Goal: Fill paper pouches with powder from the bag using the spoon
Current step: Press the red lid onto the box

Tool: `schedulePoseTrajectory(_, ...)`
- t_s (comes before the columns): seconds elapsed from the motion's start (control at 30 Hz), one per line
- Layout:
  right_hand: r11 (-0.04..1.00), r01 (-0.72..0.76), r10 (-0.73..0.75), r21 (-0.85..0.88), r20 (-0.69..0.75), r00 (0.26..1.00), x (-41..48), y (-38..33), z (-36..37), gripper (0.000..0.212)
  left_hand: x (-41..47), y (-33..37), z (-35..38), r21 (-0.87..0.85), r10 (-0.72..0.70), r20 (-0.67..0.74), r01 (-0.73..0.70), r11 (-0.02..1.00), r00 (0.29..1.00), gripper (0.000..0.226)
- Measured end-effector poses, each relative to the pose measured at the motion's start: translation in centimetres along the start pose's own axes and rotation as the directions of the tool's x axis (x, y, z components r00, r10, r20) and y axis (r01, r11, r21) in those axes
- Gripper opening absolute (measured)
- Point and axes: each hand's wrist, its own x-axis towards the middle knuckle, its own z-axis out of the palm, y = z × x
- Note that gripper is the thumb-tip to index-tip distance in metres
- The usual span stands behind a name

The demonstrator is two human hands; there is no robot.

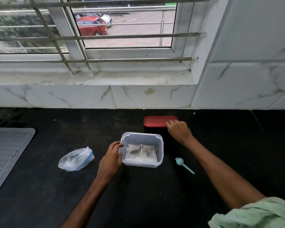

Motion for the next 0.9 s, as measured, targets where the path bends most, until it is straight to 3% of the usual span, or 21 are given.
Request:
schedulePoseTrajectory(0.17, 0.959, -0.131, 0.166, 0.252, -0.124, 0.978, 1.7, 0.0, -2.7, 0.013, 0.2, 0.0, -0.4, 0.026, 0.021, 0.008, -0.021, 0.999, 1.0, 0.037)
schedulePoseTrajectory(0.27, 0.878, -0.205, 0.286, 0.433, -0.129, 0.95, 2.3, -0.3, -3.7, 0.021, 0.3, 0.1, -0.7, 0.044, 0.043, 0.002, -0.043, 0.998, 0.999, 0.04)
schedulePoseTrajectory(0.5, 0.933, -0.266, 0.315, 0.244, -0.189, 0.93, -0.4, -0.7, 0.0, 0.027, 0.4, 0.0, -0.8, 0.05, 0.061, 0.037, -0.063, 0.997, 0.997, 0.037)
schedulePoseTrajectory(0.6, 0.917, -0.286, 0.31, 0.279, -0.046, 0.95, -2.1, -0.6, 0.9, 0.045, 0.5, -0.2, -0.7, 0.047, 0.063, 0.053, -0.066, 0.997, 0.997, 0.044)
schedulePoseTrajectory(0.67, 0.846, -0.356, 0.381, 0.398, 0.017, 0.924, -2.4, -0.5, 0.2, 0.047, 0.6, -0.3, -0.7, -0.001, 0.063, 0.051, -0.063, 0.998, 0.997, 0.051)
schedulePoseTrajectory(0.77, 0.751, -0.441, 0.559, 0.49, -0.117, 0.821, -1.3, 0.5, -1.9, 0.043, 0.4, -0.5, -0.9, -0.113, 0.038, 0.024, -0.035, 0.993, 0.999, 0.055)
schedulePoseTrajectory(0.83, 0.616, -0.444, 0.688, 0.65, -0.171, 0.705, -0.4, 2.0, -3.9, 0.034, 0.5, -0.8, -0.8, -0.14, 0.015, 0.0, -0.015, 0.99, 1.0, 0.054)
schedulePoseTrajectory(0.9, 0.411, -0.372, 0.773, 0.833, -0.101, 0.627, 0.5, 3.1, -5.7, 0.027, 0.7, -1.0, -0.7, -0.165, -0.007, -0.019, 0.004, 0.986, 1.0, 0.05)
